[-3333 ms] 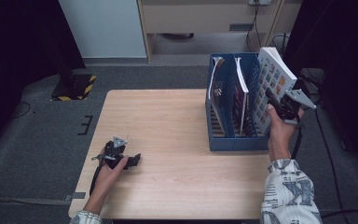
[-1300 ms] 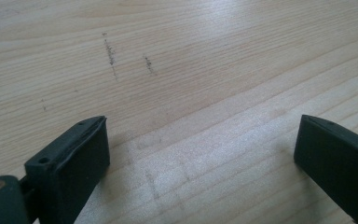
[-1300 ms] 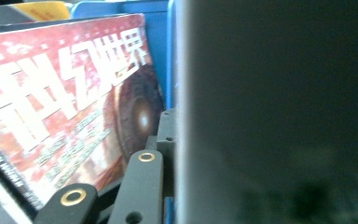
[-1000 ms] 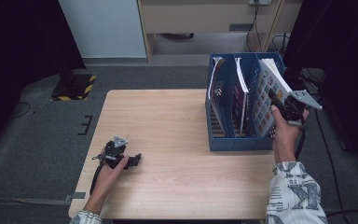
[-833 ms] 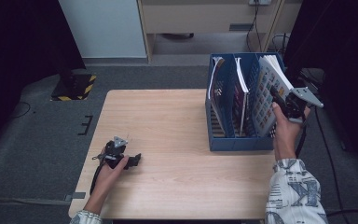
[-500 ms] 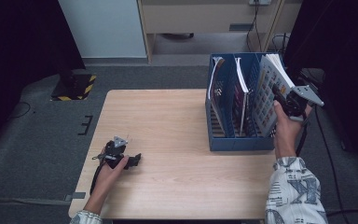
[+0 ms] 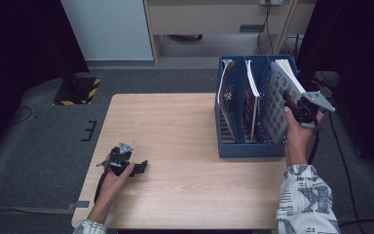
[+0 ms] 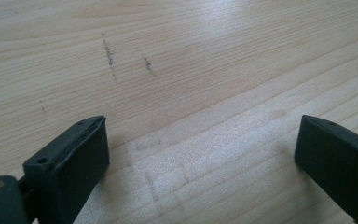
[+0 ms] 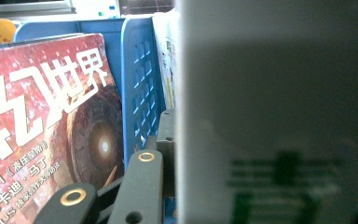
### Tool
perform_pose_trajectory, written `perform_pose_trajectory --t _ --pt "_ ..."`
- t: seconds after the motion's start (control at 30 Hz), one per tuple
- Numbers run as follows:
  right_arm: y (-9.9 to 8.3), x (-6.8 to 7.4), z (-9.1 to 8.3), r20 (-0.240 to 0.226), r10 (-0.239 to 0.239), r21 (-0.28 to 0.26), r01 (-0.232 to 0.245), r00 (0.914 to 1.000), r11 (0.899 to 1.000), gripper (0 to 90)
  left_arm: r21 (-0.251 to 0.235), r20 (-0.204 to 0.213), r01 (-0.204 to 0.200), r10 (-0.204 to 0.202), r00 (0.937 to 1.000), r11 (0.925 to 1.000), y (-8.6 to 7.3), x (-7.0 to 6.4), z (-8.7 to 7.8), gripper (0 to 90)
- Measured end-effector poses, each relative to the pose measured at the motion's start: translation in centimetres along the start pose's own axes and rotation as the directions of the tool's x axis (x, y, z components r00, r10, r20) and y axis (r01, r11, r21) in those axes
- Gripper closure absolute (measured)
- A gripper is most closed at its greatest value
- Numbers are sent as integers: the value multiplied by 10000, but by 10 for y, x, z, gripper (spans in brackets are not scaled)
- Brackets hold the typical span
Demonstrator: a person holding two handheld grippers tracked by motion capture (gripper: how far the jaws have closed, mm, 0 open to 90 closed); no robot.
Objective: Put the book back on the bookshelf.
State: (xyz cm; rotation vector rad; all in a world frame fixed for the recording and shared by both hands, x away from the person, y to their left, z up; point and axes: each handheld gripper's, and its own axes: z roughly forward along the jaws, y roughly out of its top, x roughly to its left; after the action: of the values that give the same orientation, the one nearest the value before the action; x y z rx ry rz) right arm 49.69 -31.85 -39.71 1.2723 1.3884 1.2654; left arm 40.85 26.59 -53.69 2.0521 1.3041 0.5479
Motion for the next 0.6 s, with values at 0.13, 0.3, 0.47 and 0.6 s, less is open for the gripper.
perform_pose_trajectory --t 0.13,0.3,0.47,0.6 --pt "-2 1 2 -6 -13 68 13 10000 10000 732 -1 0 1 -1 10000 10000 0 0 0 25" --pt "-1 1 4 43 -30 46 30 10000 10000 732 -1 -2 -1 1 10000 10000 0 0 0 25" --pt "-2 -1 8 136 18 18 -18 9999 10000 732 -3 14 -3 3 10000 10000 0 0 0 25" --pt "-5 -2 11 189 39 76 -40 9998 10000 731 -1 17 -3 3 10000 10000 0 0 0 25"
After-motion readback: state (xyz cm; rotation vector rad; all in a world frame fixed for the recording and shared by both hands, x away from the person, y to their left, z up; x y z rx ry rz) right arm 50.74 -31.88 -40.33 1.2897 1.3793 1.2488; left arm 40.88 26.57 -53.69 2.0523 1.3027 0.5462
